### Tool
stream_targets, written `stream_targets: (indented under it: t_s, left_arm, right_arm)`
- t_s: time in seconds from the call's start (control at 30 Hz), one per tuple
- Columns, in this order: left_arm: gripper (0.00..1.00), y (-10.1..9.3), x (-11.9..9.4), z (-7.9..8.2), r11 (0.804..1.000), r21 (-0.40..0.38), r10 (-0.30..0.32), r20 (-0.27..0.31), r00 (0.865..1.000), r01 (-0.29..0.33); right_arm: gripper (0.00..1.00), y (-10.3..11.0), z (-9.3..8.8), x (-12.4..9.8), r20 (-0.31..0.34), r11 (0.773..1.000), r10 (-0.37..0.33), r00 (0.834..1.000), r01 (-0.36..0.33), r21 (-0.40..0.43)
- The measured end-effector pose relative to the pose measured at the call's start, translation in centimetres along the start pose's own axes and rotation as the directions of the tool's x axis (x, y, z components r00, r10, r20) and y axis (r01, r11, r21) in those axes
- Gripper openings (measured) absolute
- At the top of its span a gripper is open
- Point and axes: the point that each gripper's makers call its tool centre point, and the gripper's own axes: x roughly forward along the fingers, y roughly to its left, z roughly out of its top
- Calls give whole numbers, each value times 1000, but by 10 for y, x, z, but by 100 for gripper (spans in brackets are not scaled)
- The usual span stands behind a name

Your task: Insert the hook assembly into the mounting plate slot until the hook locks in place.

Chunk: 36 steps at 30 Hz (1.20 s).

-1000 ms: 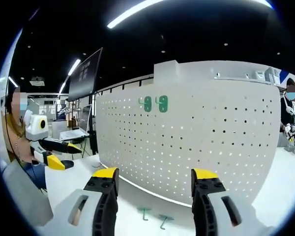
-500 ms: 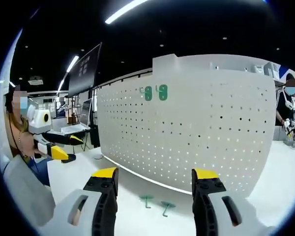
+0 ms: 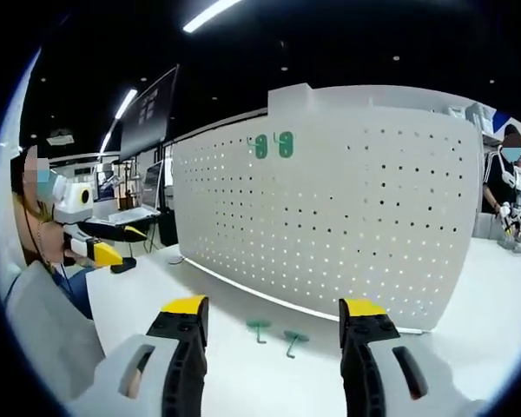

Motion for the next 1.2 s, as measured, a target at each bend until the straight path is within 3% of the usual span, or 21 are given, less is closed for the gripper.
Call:
stream_targets:
  t_s: [0.6,1.2]
  left_arm:
    - [67,-1,-6,-11,1000,-5,-4,-26,1000,3]
    - [66,-1,-9,-22,1000,-25,5,-44,999,-7]
  right_arm:
    - [59,3,-25,-18,-61,1000,-1,998,2,21]
    - [60,0,-34,-27,-107,999,-4,994,8,39]
